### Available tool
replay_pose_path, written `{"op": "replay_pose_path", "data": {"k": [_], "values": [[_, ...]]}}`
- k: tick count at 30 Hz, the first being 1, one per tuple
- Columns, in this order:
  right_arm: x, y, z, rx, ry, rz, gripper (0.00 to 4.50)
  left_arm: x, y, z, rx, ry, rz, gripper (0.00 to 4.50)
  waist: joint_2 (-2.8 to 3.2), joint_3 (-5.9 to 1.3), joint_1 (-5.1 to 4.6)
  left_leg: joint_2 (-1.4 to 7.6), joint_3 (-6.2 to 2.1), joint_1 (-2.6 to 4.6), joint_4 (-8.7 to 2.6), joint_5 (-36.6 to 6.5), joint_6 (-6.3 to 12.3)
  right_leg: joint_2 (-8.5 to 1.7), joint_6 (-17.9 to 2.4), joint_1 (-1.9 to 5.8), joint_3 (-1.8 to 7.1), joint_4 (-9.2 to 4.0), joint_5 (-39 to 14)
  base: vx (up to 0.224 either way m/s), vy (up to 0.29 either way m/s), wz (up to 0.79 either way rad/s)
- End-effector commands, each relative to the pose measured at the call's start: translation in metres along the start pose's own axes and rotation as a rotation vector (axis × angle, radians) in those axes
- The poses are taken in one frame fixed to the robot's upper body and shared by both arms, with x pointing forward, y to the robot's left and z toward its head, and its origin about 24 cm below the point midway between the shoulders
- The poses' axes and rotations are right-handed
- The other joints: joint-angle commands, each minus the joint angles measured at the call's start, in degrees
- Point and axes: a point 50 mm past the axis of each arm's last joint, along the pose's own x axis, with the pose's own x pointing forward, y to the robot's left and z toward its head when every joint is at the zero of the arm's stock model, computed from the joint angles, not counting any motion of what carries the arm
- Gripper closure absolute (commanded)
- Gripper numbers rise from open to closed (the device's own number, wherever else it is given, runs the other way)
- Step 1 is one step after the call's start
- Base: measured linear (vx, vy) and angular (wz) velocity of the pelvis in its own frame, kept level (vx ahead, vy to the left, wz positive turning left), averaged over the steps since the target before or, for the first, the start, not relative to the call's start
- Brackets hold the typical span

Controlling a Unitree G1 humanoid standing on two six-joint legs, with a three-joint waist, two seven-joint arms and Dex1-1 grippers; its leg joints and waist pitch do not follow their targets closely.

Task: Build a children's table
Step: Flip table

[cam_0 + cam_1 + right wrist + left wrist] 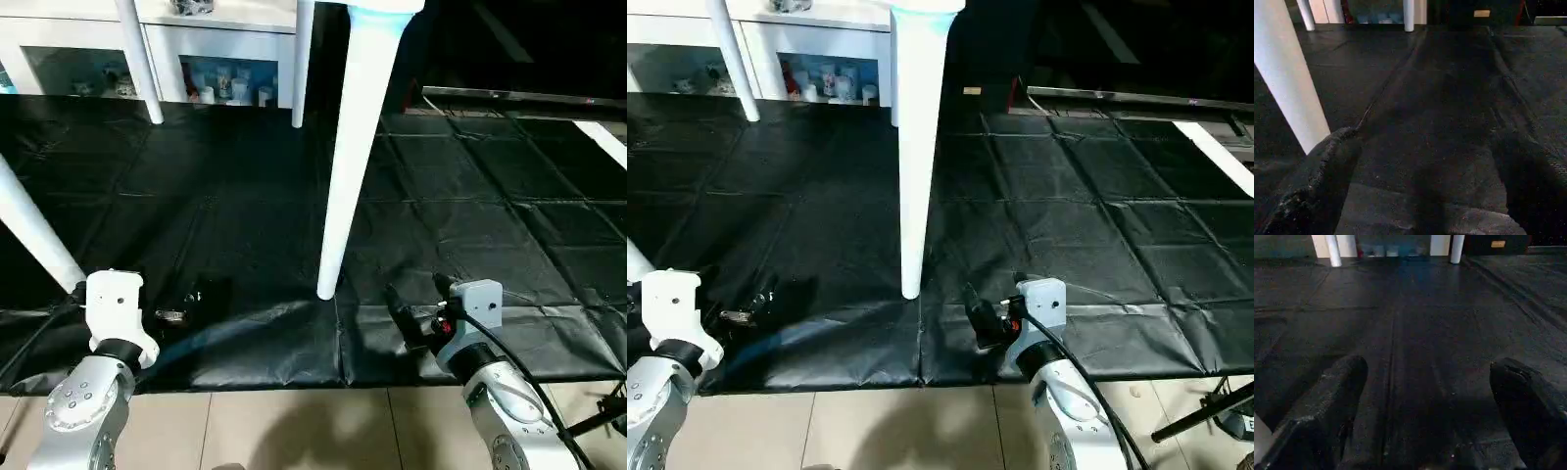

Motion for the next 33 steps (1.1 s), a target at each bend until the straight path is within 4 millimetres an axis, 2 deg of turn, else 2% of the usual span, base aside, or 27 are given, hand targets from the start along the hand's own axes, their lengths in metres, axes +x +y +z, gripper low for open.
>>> {"op": "replay_pose_path", "data": {"k": [1,7,20,28,33], "values": [[-0.0021,-0.0019,0.0021,-0.001,-0.001,-0.008,0.0,0.0004,-0.0029,0.0007,0.003,-0.005,-0.006,0.03,1.25,-2.41,-0.02,2.7,-1.33,0.6,-4.15,-23.0,-1.31,-4.29,-4.9,0.93,3.14,-4.81,-19.6,0.0,0.0,0.0],[-0.0021,-0.0019,0.0021,-0.001,-0.001,-0.008,0.0,0.0004,-0.0029,0.0007,0.003,-0.005,-0.006,0.03,1.25,-2.47,-0.01,2.69,-1.36,0.56,-4.11,-23.0,-1.35,-4.3,-4.8,0.91,3.15,-4.82,-19.5,0.0,0.0,0.0],[-0.0021,-0.0019,0.0021,-0.001,-0.001,-0.008,0.0,0.0004,-0.0029,0.0007,0.003,-0.005,-0.006,0.03,1.25,-2.65,0.02,2.68,-1.26,0.45,-3.98,-21.0,-0.95,-4.21,-5.8,1.16,3.14,-4.36,-15.9,0.0,0.0,0.0],[-0.0021,-0.0019,0.0021,-0.001,-0.001,-0.008,0.0,0.0004,-0.0029,0.0007,0.003,-0.005,-0.006,0.03,1.25,-2.6,0.01,2.68,-1.28,0.53,-4.0,-21.6,-1.06,-4.22,-5.6,1.12,3.11,-4.43,-16.9,0.0,0.0,0.0],[-0.0021,-0.0019,0.0021,-0.001,-0.001,-0.008,0.0,0.0004,-0.0029,0.0007,0.003,-0.005,-0.006,0.03,1.18,-2.46,0.01,2.6,-1.32,0.52,-3.9,-22.8,-1.19,-4.3,-5.0,0.92,3.17,-4.65,-19.8,0.0,0.0,0.0]]}}
